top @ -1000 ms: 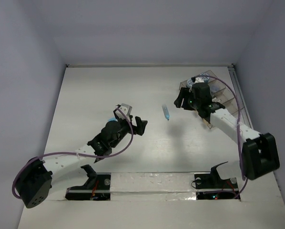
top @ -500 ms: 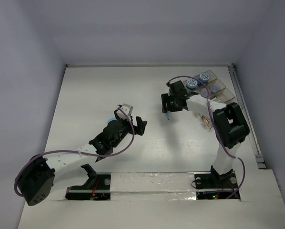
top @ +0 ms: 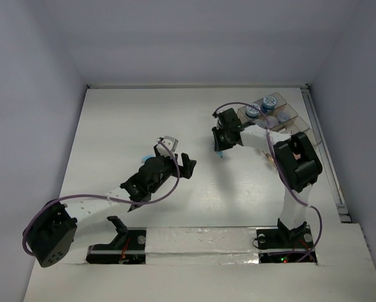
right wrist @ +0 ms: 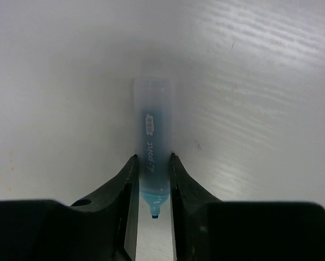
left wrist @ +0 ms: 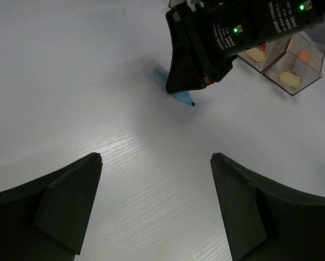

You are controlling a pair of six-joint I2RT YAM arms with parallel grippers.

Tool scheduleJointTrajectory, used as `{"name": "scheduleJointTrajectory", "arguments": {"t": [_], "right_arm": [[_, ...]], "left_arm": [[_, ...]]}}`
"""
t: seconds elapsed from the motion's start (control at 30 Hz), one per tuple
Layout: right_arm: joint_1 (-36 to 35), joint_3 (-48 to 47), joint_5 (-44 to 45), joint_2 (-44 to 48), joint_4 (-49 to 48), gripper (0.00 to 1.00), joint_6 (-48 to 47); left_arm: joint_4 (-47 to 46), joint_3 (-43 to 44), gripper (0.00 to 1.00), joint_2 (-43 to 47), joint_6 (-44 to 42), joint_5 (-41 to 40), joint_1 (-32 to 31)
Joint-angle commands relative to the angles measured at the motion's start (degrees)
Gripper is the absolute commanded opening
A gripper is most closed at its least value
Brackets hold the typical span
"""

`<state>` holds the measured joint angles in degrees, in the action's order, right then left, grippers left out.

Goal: Sort the stationery into containers
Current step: Pick up the pen from the center of the board.

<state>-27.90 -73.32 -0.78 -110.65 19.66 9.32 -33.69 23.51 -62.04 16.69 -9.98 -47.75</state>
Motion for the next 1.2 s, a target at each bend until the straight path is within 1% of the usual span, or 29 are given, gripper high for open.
{"name": "scheduleJointTrajectory", "arguments": {"t": [0.0, 0.03, 0.13, 0.17, 0.23, 0.27, 0.3, 0.37, 0.5, 0.63, 0.8, 0.9, 1.17], "right_arm": [[-1.8, 4.8, -1.2, 5.6, -1.1, 0.00, -2.8], [-3.1, 6.0, -1.6, 7.4, -1.7, 0.00, -3.1], [-5.0, 11.7, -4.1, 15.2, -5.1, 0.00, -3.2], [-5.8, 13.0, -4.8, 16.8, -6.9, 0.00, -3.2], [-8.7, 15.6, -6.6, 19.9, -8.1, 0.00, -3.5], [-9.9, 16.1, -6.5, 20.5, -8.4, 0.00, -3.8], [-12.2, 16.7, -6.3, 20.9, -8.4, 0.00, -4.1], [-14.2, 17.2, -5.7, 21.6, -8.9, 0.00, -4.4], [-16.7, 17.2, -4.5, 22.0, -10.3, 0.00, -4.1], [-18.0, 16.9, -4.1, 22.5, -11.4, 0.00, -4.0], [-19.1, 17.7, -2.5, 24.1, -12.7, 0.00, -3.8], [-19.6, 18.1, -2.6, 24.9, -13.6, 0.00, -3.7], [-22.1, 18.3, -3.7, 26.4, -14.5, 0.00, -3.7]], "left_arm": [[-3.0, 2.6, 0.78, -0.8, 3.2, 3.2, 1.4], [-3.0, 2.7, 0.74, -1.1, 4.0, 5.4, 3.1], [-3.1, 2.9, 0.70, -3.3, 7.7, 9.7, 7.5], [-3.1, 3.1, 0.69, -4.8, 8.5, 14.2, 8.4], [-4.1, 3.5, 0.68, -6.8, 11.2, 18.1, 10.1], [-5.0, 3.4, 0.68, -8.5, 12.3, 22.6, 11.8], [-7.0, 3.1, 0.67, -9.2, 13.2, 24.8, 12.6], [-9.2, 2.7, 0.66, -10.7, 15.9, 29.9, 13.8], [-15.0, 1.4, 0.64, -12.3, 19.2, 36.0, 15.2], [-15.3, 2.2, 0.60, -14.7, 20.0, 38.4, 15.8], [-14.1, 2.6, 0.56, -15.7, 19.9, 38.3, 15.8], [-12.1, 2.8, 0.55, -14.9, 18.8, 36.1, 15.8], [-12.3, 2.8, 0.56, -15.2, 19.1, 35.5, 16.9]]}}
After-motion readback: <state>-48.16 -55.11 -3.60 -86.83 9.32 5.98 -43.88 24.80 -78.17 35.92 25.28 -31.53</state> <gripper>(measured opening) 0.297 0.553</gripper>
